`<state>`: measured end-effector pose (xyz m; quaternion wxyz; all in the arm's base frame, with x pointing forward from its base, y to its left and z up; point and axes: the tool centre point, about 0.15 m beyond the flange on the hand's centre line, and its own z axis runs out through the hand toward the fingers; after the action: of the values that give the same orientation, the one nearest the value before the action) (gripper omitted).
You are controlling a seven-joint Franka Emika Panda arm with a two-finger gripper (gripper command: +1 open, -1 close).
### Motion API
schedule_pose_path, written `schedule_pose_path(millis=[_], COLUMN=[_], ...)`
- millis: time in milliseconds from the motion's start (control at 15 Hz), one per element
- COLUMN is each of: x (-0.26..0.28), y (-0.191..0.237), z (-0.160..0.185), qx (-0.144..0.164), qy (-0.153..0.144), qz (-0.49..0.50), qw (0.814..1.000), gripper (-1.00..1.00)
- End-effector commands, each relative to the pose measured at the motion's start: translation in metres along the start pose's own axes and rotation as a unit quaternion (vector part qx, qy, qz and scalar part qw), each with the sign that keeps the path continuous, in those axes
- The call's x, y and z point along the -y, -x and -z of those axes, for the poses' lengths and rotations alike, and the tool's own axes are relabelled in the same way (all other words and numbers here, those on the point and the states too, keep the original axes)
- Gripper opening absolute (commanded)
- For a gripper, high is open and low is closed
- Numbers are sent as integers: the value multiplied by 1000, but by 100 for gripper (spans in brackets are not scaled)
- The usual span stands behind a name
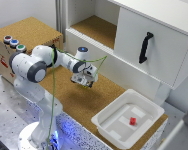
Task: Go towards the yellow block and pick it up
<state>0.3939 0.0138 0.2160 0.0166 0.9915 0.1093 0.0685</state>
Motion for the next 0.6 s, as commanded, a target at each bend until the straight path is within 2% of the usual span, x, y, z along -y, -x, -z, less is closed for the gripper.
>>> schedule_pose_path(millis=[0, 533], x=[6, 10], y=[-24, -24], z=[-17, -18], qx=[32, 46], qy=[56, 53], qz=[9, -2], qw=[998, 998], gripper=[-100, -100])
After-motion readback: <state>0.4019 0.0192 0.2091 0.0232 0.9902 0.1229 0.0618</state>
